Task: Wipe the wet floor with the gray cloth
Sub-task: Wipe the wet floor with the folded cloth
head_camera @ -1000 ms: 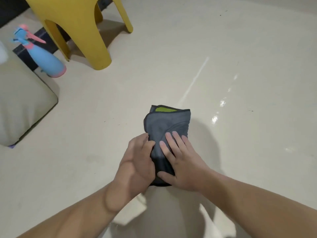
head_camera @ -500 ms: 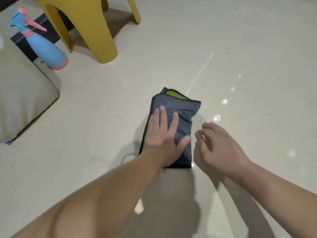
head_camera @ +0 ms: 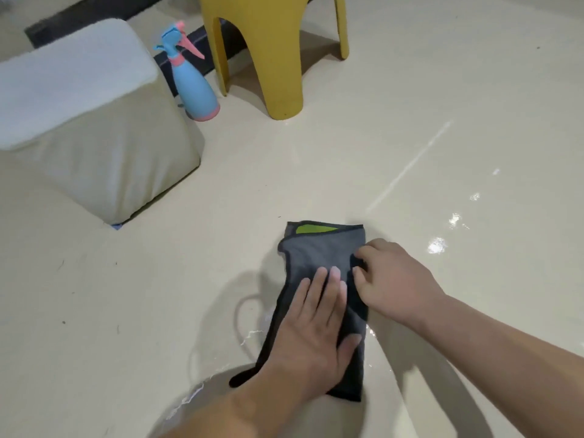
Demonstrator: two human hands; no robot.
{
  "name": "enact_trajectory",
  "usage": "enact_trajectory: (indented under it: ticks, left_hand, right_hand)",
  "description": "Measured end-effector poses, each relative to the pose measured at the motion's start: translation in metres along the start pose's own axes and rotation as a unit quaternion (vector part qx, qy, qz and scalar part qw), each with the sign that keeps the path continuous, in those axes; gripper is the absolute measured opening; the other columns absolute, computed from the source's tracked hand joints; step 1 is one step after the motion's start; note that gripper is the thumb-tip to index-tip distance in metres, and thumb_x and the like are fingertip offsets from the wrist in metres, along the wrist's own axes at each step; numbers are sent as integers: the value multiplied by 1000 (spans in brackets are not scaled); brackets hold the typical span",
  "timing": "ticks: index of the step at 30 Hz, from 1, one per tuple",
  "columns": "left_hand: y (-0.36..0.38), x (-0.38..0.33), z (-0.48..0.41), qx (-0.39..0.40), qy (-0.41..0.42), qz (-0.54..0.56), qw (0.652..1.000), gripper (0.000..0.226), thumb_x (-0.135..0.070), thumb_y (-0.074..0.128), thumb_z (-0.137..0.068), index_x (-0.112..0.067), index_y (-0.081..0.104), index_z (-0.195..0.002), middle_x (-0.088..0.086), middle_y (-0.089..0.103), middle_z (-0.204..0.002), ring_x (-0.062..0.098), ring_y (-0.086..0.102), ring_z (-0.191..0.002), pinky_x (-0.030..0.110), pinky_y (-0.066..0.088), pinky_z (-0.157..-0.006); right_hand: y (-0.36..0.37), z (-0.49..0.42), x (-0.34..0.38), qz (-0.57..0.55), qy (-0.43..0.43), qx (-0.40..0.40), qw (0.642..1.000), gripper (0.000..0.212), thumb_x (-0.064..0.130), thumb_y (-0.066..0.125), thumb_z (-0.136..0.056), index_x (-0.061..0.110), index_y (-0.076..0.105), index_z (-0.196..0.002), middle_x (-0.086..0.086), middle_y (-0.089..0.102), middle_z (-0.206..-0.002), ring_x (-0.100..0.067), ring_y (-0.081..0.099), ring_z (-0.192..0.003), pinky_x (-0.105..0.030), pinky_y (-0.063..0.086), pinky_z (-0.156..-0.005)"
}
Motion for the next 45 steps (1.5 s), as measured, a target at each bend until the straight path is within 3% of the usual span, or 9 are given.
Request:
enact_trajectory:
  ticks: [3, 8, 11, 15, 23, 26, 32, 39, 45]
  left_hand:
    - [-5, 31, -7, -2, 36, 8, 999, 79, -59, 27, -105, -8, 15, -164, 14, 2, -173, 29, -6, -160, 48, 5, -128]
    - [-5, 161, -28, 30, -218, 19, 975, 85, -66, 13, -101, -10, 6, -165, 16, -2, -173, 31, -6, -159, 49, 0, -128]
    - [-6, 199, -8, 12, -339, 59, 939, 86, -65, 10, -99, -9, 11, -164, 20, 6, -172, 37, 1, -158, 52, 3, -128]
    - [-2, 155, 35, -13, -377, 40, 925, 84, -61, 9, -100, -5, 22, -162, 23, 17, -169, 42, 13, -156, 58, 11, -125]
    - [9, 31, 13, -5, -233, 53, 971, 83, -59, 22, -101, 1, 23, -159, 25, 15, -168, 44, 11, -156, 58, 10, -124]
    - [5, -10, -26, 37, -153, 40, 987, 85, -61, 11, -102, -3, -4, -161, 23, -13, -170, 42, -15, -156, 58, -4, -125]
    - [-2, -145, -99, 22, 23, 60, 998, 84, -59, 20, -103, -1, 8, -163, 25, -2, -170, 45, -7, -156, 60, 0, -125]
    - [7, -301, -107, 37, 199, 71, 977, 79, -56, 21, -105, -5, 5, -164, 20, -4, -172, 41, -9, -157, 57, -6, -126]
    - [24, -388, -47, 62, 327, 63, 941, 76, -57, 20, -105, -12, 5, -165, 12, -1, -173, 37, -12, -158, 56, -1, -127]
  right_hand:
    - [2, -8, 15, 11, 9, 18, 1000, 26, 36, 47, -98, 24, 59, -116, 2, 54, -116, -22, 49, -118, -38, 51, -87]
    - [-6, -11, 38, -37, 8, 58, 998, 53, 39, 44, -103, 21, 39, -153, 5, 43, -154, -19, 41, -140, -41, 42, -109]
    - [-6, -14, 48, -30, -2, 80, 996, 50, 41, 42, -103, 23, 45, -149, 2, 48, -150, -21, 49, -134, -42, 45, -106]
    - [2, -15, 46, -10, 0, 89, 996, 40, 43, 41, -104, 22, 56, -133, -1, 56, -133, -23, 55, -120, -43, 49, -99]
    - [-10, 7, 2, 62, -14, -17, 998, 26, 40, 43, -100, 24, 58, -113, 4, 57, -106, -22, 56, -103, -37, 53, -75]
    - [-22, 27, -48, 64, 35, -24, 997, 23, 39, 44, -98, 24, 56, -111, 4, 56, -102, -23, 56, -100, -37, 52, -73]
    - [-53, 95, -173, 35, 193, -55, 979, 20, 39, 44, -97, 23, 52, -105, 4, 57, -101, -23, 56, -95, -35, 48, -71]
    - [-66, 225, -288, -9, 403, -49, 914, 16, 41, 45, -95, 27, 51, -100, 7, 62, -94, -20, 62, -84, -34, 51, -69]
    - [-48, 316, -320, -38, 472, -34, 880, 20, 44, 42, -96, 27, 52, -95, 7, 67, -88, -19, 64, -80, -33, 52, -69]
Point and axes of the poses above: each hand's wrist, its own z-axis away from the middle knuckle, its own y-axis out of the palm, x = y × z, the point moved 8 cm from there along -z, towards the middle knuckle
